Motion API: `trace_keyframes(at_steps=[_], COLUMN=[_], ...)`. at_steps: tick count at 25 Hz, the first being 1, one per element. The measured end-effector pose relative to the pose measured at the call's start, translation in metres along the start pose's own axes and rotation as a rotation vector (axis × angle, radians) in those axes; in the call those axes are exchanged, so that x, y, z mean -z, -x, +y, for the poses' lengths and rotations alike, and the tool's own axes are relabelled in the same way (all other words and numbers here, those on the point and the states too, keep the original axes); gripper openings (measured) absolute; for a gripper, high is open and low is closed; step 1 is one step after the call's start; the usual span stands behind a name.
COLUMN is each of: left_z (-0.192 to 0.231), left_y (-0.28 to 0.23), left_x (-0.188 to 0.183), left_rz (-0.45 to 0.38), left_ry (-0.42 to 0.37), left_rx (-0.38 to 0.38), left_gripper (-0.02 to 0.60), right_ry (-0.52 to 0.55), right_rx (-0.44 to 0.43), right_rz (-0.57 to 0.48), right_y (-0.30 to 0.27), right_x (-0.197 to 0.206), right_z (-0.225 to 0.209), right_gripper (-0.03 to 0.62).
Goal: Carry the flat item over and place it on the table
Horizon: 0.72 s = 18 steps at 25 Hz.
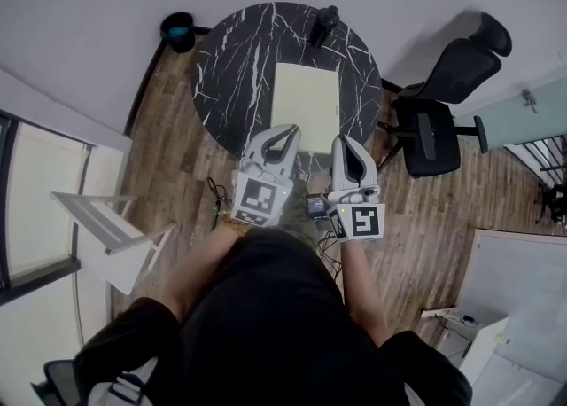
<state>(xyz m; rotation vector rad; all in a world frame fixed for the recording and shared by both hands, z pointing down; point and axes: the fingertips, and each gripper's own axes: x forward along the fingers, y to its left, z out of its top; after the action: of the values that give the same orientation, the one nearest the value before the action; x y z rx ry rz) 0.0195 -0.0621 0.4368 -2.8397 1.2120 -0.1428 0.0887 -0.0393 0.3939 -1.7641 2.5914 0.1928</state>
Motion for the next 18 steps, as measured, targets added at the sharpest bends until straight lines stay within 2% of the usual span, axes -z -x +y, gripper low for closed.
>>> trace_keyframes(at_steps=[18], left_z=[0.004], left_y=[0.001], left_x=[0.012], left_rz=[0.038], left_ry=[0.017], left_rx=[-0.023], left_gripper=[0.009], right_ry=[-0.016], right_rx=[-0.010], right_rz=[0.019], right_y=[-0.001], right_x=[0.010], right_z=[-0.002], right_gripper=[-0.005])
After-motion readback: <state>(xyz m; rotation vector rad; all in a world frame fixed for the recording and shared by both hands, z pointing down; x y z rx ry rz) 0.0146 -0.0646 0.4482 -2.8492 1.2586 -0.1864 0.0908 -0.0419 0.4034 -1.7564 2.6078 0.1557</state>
